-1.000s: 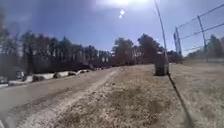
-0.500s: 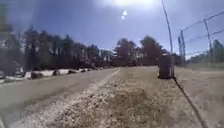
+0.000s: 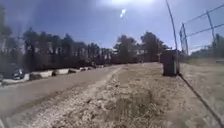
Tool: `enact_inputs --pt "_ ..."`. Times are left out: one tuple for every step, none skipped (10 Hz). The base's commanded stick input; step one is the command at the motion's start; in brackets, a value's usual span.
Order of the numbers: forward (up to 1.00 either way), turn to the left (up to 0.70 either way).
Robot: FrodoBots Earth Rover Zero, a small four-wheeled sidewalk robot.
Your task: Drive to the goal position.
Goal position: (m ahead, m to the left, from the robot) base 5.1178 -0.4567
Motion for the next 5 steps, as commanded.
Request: enact_inputs --pt "0.7 -0.35" --pt "0.7 -0.19" --pt "0.7 0.01" --pt "0.7 0.03" --pt "0.7 0.03"
